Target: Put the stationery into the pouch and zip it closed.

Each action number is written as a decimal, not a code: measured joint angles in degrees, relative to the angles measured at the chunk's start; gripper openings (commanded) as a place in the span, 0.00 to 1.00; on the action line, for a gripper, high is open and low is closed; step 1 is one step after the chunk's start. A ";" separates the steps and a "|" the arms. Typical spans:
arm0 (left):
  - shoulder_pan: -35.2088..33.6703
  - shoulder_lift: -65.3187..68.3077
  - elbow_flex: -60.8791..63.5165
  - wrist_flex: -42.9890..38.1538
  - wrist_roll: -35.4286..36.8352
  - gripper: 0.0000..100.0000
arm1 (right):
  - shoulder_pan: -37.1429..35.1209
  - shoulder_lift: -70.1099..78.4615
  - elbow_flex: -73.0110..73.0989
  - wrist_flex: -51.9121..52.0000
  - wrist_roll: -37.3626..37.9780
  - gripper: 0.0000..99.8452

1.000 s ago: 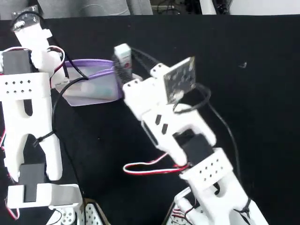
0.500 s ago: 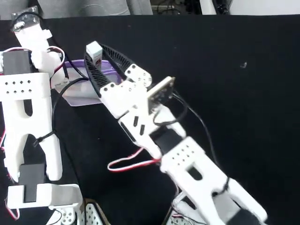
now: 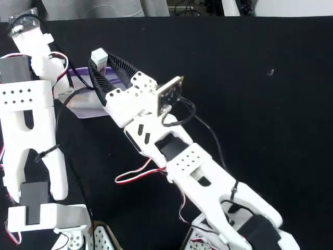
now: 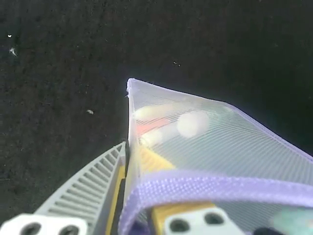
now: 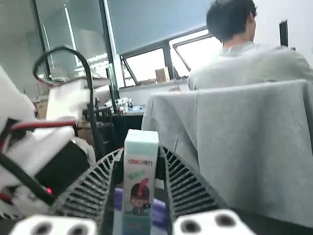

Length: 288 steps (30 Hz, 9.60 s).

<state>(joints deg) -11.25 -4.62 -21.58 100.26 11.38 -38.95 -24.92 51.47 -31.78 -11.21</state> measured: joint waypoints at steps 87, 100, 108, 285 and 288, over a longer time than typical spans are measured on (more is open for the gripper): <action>2.55 0.53 -1.23 0.26 0.09 0.16 | 12.40 -11.52 12.04 30.68 13.89 0.01; 13.01 1.41 -15.91 0.35 0.09 0.20 | 17.76 -11.52 4.04 42.55 13.98 0.01; 16.97 1.32 -34.46 0.35 0.09 0.20 | 17.05 -11.52 1.93 44.31 13.98 0.01; 16.97 1.76 34.20 -12.22 9.93 0.20 | -3.08 -13.54 -44.31 97.14 31.91 0.01; 11.25 1.76 35.60 -12.31 6.51 0.20 | -3.08 -17.85 -40.18 97.14 31.74 0.01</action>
<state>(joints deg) 0.00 -2.86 14.02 87.96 17.89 -42.02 -42.77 11.30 65.36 20.53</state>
